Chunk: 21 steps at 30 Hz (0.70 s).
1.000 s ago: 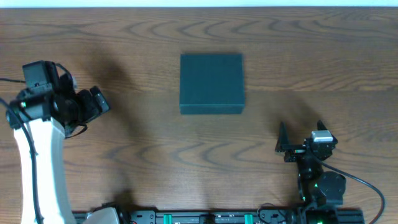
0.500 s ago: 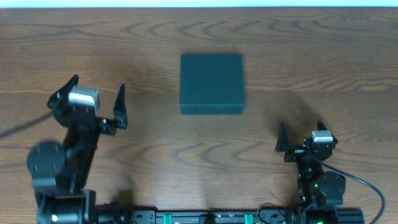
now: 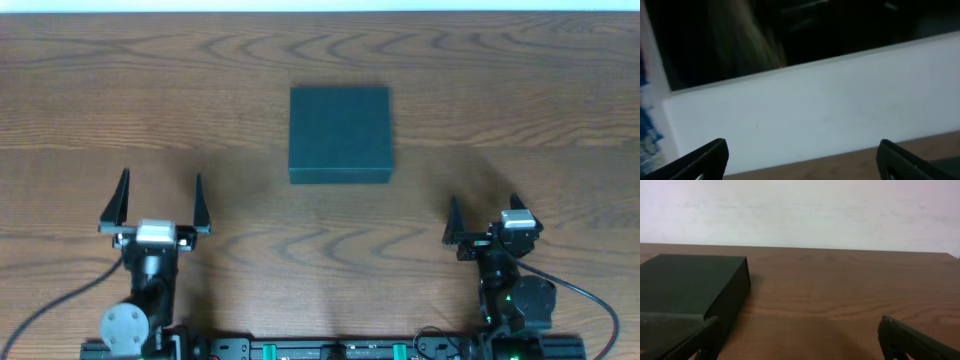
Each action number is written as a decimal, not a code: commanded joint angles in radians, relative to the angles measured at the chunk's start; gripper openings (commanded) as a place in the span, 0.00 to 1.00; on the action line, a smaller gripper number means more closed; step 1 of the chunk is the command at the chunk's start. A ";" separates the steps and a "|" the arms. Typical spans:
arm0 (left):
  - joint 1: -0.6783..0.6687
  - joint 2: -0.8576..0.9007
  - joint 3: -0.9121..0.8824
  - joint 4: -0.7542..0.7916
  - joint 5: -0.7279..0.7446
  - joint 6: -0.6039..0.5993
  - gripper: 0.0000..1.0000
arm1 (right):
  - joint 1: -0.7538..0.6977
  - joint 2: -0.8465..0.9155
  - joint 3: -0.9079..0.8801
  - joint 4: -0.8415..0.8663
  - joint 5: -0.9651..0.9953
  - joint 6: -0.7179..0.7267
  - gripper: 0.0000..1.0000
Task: Pack container
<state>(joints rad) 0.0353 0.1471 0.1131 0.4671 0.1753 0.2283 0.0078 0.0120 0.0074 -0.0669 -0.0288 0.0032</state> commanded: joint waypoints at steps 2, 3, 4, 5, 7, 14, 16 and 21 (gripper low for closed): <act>0.013 -0.077 -0.083 0.020 -0.033 -0.012 0.95 | -0.007 -0.006 -0.002 -0.005 0.003 0.000 0.99; 0.013 -0.094 -0.102 0.018 -0.033 -0.012 0.95 | -0.007 -0.006 -0.002 -0.005 0.003 0.000 0.99; 0.013 -0.108 -0.110 -0.003 -0.033 -0.013 0.95 | -0.007 -0.006 -0.002 -0.005 0.003 0.000 0.99; 0.013 -0.122 -0.109 -0.045 -0.037 -0.013 0.95 | -0.007 -0.006 -0.002 -0.005 0.003 0.000 0.99; 0.010 -0.145 -0.109 -0.109 -0.051 -0.016 0.95 | -0.007 -0.006 -0.002 -0.005 0.003 0.000 0.99; 0.008 -0.144 -0.109 -0.248 -0.051 -0.028 0.95 | -0.007 -0.006 -0.002 -0.005 0.003 0.000 0.99; 0.008 -0.144 -0.109 -0.307 -0.053 -0.030 0.95 | -0.007 -0.006 -0.002 -0.005 0.003 0.000 0.99; 0.008 -0.144 -0.109 -0.502 -0.048 -0.036 0.95 | -0.007 -0.006 -0.002 -0.005 0.003 0.000 0.99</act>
<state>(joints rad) 0.0441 0.0124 0.0063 0.0174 0.1257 0.2062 0.0078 0.0120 0.0074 -0.0662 -0.0288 0.0036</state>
